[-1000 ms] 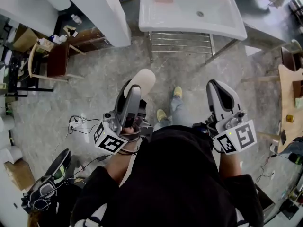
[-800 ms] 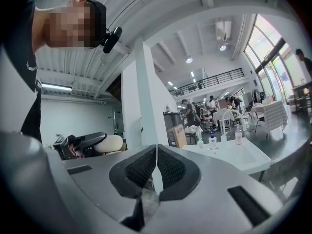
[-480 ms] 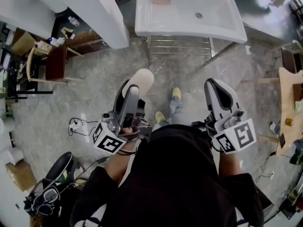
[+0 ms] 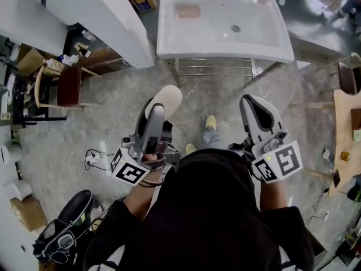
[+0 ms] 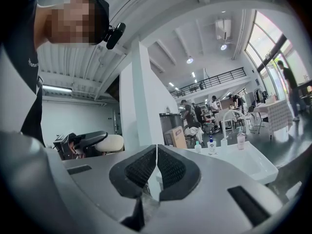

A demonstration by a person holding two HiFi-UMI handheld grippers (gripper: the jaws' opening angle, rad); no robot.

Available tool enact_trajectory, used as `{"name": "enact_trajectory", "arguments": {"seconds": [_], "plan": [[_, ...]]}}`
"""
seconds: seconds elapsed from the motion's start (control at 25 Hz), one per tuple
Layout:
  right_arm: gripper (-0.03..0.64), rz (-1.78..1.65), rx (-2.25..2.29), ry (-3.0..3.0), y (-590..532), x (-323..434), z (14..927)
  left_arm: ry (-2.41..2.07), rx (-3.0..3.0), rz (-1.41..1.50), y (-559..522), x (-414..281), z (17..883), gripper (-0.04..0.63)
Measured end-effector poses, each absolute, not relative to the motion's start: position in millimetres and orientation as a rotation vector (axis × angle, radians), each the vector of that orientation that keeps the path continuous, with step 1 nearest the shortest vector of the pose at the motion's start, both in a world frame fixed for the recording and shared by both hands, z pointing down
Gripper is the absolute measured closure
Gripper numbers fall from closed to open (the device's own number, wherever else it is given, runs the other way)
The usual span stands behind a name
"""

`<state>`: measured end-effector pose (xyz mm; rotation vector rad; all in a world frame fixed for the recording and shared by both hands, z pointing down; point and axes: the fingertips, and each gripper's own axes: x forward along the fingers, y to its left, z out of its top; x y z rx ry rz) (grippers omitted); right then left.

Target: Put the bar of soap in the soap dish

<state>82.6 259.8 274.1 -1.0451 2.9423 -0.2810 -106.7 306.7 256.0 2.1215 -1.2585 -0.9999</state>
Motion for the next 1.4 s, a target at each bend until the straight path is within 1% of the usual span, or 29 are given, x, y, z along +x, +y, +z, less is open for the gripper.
{"name": "enact_trajectory", "arguments": {"seconds": [0.36, 0.68, 1.4], "plan": [[0.592, -0.247, -0.991, 2.937, 201, 87, 262, -1.24, 2.161, -1.032, 251, -95, 235, 0.48], [0.592, -0.251, -0.977, 2.934, 160, 99, 261, -1.253, 2.16, -1.011, 217, -84, 234, 0.48], [0.592, -0.3, -0.903, 2.931, 110, 122, 271, -1.327, 2.166, -1.006, 170, -64, 231, 0.48]]}}
